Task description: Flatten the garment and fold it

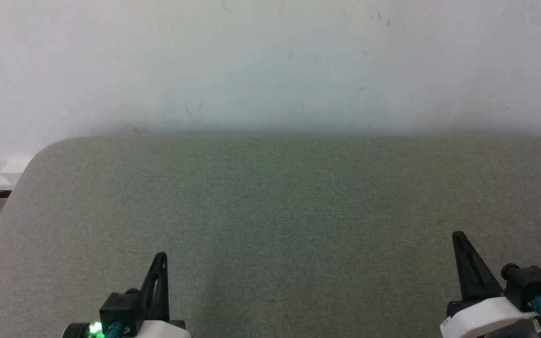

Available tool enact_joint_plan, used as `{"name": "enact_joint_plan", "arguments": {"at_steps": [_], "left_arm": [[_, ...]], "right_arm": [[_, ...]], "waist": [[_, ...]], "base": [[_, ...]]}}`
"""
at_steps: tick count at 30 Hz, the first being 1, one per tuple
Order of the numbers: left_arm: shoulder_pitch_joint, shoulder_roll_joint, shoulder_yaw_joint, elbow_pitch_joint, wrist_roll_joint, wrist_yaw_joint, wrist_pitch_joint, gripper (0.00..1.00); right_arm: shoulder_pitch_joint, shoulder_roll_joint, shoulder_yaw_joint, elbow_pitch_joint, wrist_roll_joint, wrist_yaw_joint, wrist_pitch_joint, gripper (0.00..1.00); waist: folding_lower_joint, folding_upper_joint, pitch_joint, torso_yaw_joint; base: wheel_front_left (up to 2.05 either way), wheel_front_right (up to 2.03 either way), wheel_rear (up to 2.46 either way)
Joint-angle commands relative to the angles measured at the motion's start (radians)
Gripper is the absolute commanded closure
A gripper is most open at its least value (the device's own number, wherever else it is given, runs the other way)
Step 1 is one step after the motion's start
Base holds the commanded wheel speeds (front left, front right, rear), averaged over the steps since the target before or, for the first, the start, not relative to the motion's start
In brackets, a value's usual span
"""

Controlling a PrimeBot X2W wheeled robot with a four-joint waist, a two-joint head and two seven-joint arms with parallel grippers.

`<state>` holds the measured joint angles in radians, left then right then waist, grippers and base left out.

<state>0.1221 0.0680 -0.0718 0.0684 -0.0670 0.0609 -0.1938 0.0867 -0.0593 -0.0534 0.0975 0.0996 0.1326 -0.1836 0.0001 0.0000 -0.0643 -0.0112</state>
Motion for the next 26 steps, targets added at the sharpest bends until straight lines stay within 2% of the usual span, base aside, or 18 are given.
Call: {"name": "enact_joint_plan", "arguments": {"at_steps": [1, 26], "left_arm": [[-0.014, -0.002, 0.006, -0.007, 0.008, -0.008, 0.004, 1.00], [-0.042, -0.006, 0.023, -0.023, 0.023, -0.022, 0.053, 1.00]], "right_arm": [[-0.015, 0.002, 0.005, -0.009, -0.009, 0.000, 0.007, 1.00], [-0.034, 0.004, 0.017, -0.032, -0.032, -0.001, 0.053, 1.00]], "waist": [[-0.0001, 0.0000, 0.001, 0.000], [-0.0001, 0.0000, 0.017, 0.003]], "base": [[0.00, 0.00, 0.00], [0.00, 0.00, 0.00]]}}
